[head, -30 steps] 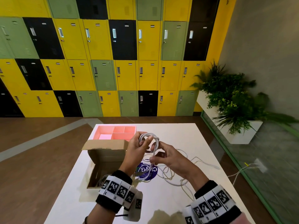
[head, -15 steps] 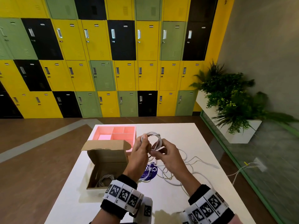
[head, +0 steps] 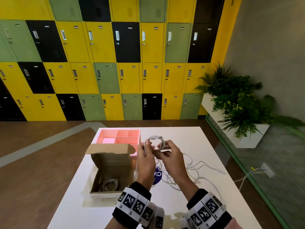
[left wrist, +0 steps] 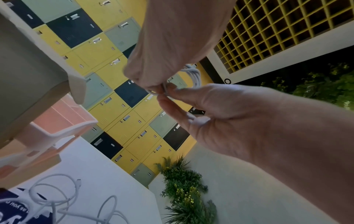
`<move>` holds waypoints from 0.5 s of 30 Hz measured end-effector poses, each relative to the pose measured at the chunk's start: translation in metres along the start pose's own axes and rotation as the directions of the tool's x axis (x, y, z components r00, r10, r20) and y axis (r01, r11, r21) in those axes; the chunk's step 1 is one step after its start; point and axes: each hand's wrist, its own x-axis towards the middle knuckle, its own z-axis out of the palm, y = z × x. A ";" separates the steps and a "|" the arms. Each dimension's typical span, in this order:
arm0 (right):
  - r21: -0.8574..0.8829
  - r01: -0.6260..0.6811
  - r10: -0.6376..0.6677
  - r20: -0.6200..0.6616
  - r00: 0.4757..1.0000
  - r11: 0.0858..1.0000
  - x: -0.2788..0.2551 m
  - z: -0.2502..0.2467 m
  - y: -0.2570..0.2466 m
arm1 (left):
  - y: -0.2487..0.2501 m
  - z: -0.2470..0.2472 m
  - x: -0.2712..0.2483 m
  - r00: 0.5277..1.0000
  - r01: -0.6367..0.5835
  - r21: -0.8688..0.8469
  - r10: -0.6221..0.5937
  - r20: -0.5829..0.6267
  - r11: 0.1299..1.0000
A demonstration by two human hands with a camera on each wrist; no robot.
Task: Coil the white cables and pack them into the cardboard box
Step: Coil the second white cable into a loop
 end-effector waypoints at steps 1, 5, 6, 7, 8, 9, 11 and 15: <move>0.016 -0.016 0.016 -0.011 1.000 1.000 0.000 0.001 0.000 | -0.001 0.000 0.000 1.000 -0.008 0.025 0.008 -0.012 1.000; 0.038 -0.034 0.036 -0.064 0.997 0.999 0.000 0.001 0.004 | -0.006 -0.002 0.002 0.998 -0.005 0.094 0.010 -0.055 0.996; 0.041 -0.036 0.039 -0.070 0.997 0.999 0.000 0.001 0.005 | -0.007 -0.003 0.002 0.999 0.013 0.074 -0.010 -0.042 0.997; 0.042 -0.041 0.044 -0.071 0.997 0.998 0.000 0.001 0.005 | -0.006 -0.003 0.002 0.999 0.032 0.040 -0.031 -0.023 0.999; 0.044 -0.048 0.051 -0.067 0.996 0.998 0.000 0.001 0.005 | -0.003 -0.003 0.002 0.999 0.051 0.005 -0.051 -0.011 0.999; 0.049 -0.058 0.061 -0.060 0.996 0.997 -0.001 0.001 0.005 | -0.002 -0.003 0.003 0.998 0.068 -0.023 -0.069 -0.012 0.997; 0.063 -0.079 0.082 -0.045 0.996 0.995 -0.001 0.001 0.003 | -0.001 -0.005 0.005 0.996 0.079 -0.031 -0.080 -0.028 0.996; 0.061 -0.097 0.098 -0.005 0.995 0.993 0.000 0.000 0.000 | -0.001 -0.007 0.007 0.999 0.027 0.040 -0.025 -0.048 0.999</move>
